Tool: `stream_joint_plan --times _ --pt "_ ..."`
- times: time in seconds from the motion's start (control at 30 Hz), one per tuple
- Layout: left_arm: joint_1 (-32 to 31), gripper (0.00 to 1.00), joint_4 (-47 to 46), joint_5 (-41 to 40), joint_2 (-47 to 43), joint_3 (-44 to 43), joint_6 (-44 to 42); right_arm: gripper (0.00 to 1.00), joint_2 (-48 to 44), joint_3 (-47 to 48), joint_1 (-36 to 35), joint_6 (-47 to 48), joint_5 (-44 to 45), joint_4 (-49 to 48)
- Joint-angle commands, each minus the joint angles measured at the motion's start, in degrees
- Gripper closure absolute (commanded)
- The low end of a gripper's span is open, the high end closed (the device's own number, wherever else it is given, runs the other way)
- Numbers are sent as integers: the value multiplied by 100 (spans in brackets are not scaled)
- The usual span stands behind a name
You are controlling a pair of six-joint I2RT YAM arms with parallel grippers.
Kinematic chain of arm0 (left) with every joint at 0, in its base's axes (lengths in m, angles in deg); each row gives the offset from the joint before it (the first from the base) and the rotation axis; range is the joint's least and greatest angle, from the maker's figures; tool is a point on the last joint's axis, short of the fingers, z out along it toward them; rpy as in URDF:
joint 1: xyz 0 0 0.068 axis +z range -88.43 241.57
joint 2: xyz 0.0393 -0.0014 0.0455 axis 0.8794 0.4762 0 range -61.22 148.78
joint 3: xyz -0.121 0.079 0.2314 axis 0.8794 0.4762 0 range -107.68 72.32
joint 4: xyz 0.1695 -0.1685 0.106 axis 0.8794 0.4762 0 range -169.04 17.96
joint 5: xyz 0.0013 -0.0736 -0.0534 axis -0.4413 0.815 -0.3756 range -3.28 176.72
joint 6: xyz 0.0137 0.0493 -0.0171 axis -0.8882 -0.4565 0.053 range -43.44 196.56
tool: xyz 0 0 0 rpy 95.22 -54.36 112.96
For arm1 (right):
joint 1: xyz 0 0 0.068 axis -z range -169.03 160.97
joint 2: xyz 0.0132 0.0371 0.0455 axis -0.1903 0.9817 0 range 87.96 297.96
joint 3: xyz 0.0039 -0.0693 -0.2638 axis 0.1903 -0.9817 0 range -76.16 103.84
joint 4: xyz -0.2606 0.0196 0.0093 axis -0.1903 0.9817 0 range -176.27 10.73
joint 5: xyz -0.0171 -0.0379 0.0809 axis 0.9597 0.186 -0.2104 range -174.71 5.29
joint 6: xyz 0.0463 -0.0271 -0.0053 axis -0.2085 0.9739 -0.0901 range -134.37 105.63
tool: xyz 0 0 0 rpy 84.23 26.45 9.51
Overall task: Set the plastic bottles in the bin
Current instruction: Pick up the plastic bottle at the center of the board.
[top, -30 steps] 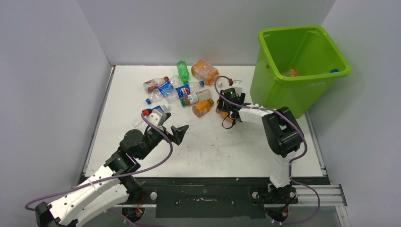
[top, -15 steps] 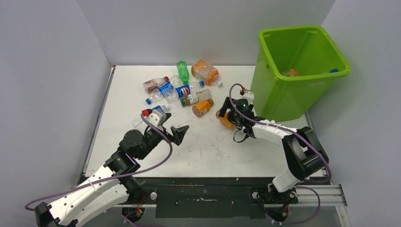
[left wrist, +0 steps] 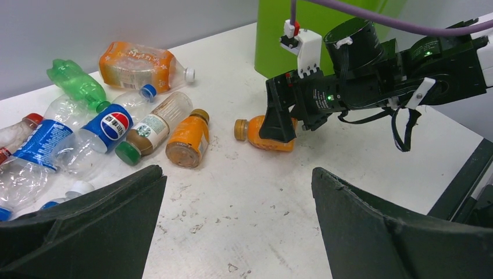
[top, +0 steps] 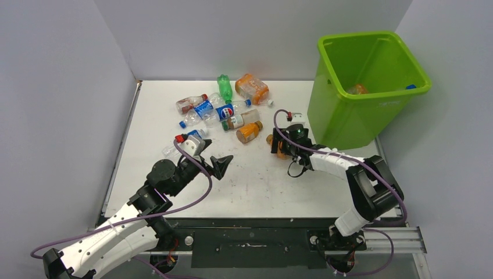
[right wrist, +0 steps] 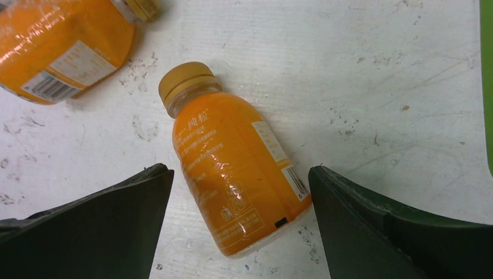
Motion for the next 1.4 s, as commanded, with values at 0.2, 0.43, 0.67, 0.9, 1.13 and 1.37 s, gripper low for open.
stream_joint_plan --times 0.2,0.43,0.67,0.9,1.13,1.37 --pt "-67 4 -270 121 53 -53 37 3 408 103 -262 252 -111 -72" --pt "-75 4 -224 154 101 -90 60 38 277 -28 -281 176 -197 -284" --pt "-80 4 -235 151 50 -90 98 57 -807 -642 -666 164 -35 -960" --pt "-99 4 -636 -83 -297 121 566 63 -3213 -2070 -1262 -326 -521 -2581" --pt "-106 4 -2081 1052 -62 452 2578 65 -4873 -3273 -1754 -713 -1053 -4027" --pt "-141 4 -4178 1908 1085 600 3755 66 -5040 -3594 -2397 -823 -1157 -5025"
